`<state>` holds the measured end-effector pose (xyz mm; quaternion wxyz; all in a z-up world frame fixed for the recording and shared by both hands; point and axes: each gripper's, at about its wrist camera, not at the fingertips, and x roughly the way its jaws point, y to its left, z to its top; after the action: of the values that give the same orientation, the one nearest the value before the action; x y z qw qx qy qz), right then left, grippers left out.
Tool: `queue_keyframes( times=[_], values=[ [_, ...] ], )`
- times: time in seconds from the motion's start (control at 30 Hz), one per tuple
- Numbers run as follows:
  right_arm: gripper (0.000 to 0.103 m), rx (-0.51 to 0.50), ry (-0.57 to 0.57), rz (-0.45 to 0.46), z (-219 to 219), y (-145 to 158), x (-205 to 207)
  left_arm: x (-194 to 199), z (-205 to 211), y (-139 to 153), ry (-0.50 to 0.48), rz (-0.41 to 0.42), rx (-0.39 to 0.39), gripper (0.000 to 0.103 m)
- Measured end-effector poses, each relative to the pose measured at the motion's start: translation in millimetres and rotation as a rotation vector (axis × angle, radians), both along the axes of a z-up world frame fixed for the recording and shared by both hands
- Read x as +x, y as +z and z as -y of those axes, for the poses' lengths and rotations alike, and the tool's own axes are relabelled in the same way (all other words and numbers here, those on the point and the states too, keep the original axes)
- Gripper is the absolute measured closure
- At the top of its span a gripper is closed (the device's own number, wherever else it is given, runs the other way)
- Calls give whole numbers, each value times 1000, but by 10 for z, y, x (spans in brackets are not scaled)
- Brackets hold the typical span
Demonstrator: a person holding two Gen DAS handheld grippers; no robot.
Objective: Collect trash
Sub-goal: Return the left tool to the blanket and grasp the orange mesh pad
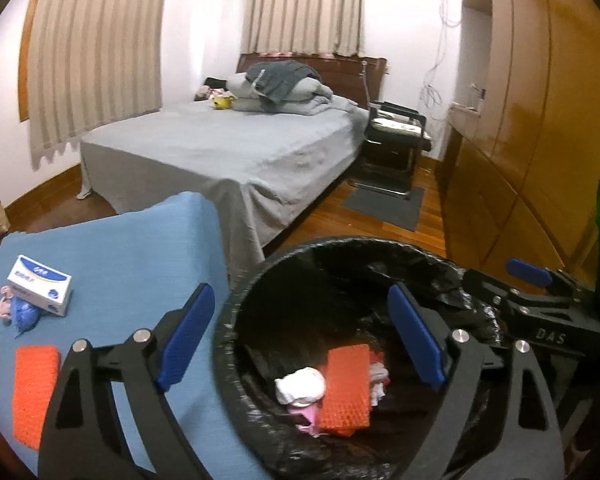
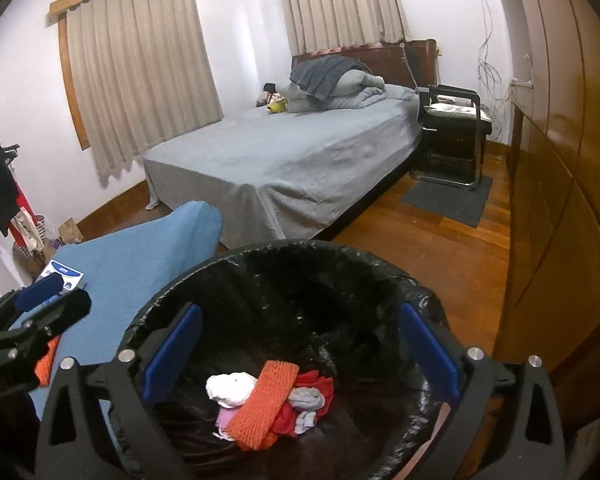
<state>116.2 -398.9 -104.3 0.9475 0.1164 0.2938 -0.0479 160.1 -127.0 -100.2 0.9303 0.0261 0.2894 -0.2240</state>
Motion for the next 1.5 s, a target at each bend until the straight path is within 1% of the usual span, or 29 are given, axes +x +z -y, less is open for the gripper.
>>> queue_keyframes(
  times=[0.17, 0.37, 0.5, 0.7, 0.83, 0.9, 1.03, 1.1, 1.23, 1.4, 1.5],
  values=[
    [6, 8, 18, 9, -147, 24, 41, 2, -216, 28, 51, 6, 4, 14],
    [6, 1, 92, 23, -549, 71, 179, -4, -671, 20, 139, 14, 30, 14],
    [6, 7, 151, 28, -844, 58, 278, 24, -1093, -11, 226, 13, 48, 14],
    [6, 11, 264, 28, -1414, 40, 460, 51, -1741, -80, 363, 4, 83, 14],
    [6, 9, 337, 31, -1812, 5, 559, 67, -2171, -173, 452, -20, 93, 14],
    [6, 12, 366, 30, -1966, -19, 593, 86, -2309, -211, 481, -34, 99, 14],
    [6, 17, 418, 26, -2281, -84, 685, 134, -2574, -381, 524, -78, 112, 14],
    [6, 16, 436, 24, -2401, -126, 721, 154, -2683, -455, 535, -101, 103, 14],
    [6, 15, 458, 3, -2593, -241, 807, 196, -2768, -609, 549, -140, 100, 16],
    [6, 9, 472, -24, -2696, -353, 881, 299, -2855, -793, 552, -188, 87, 20],
    [6, 8, 476, -29, -2706, -386, 916, 352, -2888, -890, 552, -224, 78, 25]
  ],
)
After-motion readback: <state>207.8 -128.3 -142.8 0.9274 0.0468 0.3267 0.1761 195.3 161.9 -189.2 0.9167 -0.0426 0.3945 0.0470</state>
